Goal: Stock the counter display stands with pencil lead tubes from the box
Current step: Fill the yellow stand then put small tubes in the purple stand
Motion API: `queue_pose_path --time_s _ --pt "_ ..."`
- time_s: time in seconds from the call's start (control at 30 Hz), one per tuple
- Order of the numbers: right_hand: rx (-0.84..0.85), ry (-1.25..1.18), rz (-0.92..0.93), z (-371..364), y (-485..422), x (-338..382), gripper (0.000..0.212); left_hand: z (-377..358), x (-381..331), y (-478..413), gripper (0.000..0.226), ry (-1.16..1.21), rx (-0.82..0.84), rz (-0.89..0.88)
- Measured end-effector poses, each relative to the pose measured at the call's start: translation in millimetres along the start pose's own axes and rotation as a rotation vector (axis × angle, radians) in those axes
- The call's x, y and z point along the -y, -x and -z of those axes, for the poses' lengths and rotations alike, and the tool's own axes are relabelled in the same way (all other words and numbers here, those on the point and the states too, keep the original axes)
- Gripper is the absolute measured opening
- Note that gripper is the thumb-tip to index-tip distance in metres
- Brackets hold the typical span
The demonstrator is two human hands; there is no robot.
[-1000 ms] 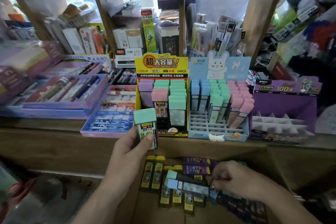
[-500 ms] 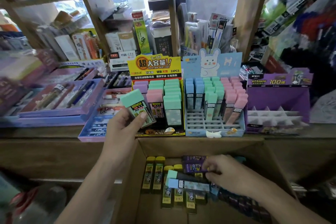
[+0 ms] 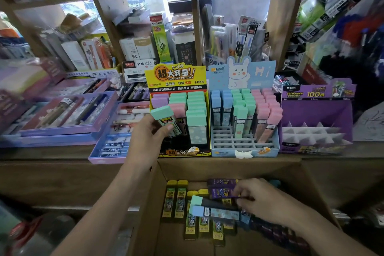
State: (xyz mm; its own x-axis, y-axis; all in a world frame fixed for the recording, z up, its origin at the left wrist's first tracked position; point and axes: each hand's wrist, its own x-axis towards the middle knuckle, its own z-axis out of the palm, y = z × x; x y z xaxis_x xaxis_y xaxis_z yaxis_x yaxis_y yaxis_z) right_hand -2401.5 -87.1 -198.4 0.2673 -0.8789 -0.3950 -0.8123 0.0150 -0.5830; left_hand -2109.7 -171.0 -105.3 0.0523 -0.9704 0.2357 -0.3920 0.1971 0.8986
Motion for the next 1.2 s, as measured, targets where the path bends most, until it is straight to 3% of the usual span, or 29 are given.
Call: queue_pose_path --time_s 0.4,0.67,0.87,1.03,1.2 --pt "0.016 0.006 -0.013 0.8 1.8 5.2 0.013 -0.9 2.3 -0.9 0.016 -0.180 -0.097 -0.049" --pt "0.008 0.007 -0.008 1.1 2.7 5.3 0.011 0.0 -0.5 -2.9 0.019 -0.304 -0.079 -0.091" --pt "0.010 -0.012 -0.003 2.6 4.8 5.7 0.008 -5.7 11.7 1.7 0.003 -0.411 -0.082 -0.054" --pt "-0.009 -0.023 0.008 2.7 4.0 9.8 0.007 -6.7 7.5 2.8 0.010 -0.385 -0.069 -0.009" --pt "-0.038 -0.015 0.052 -5.7 2.1 18.6 0.010 2.6 -2.4 32.9 0.015 -0.390 -0.127 -0.083"
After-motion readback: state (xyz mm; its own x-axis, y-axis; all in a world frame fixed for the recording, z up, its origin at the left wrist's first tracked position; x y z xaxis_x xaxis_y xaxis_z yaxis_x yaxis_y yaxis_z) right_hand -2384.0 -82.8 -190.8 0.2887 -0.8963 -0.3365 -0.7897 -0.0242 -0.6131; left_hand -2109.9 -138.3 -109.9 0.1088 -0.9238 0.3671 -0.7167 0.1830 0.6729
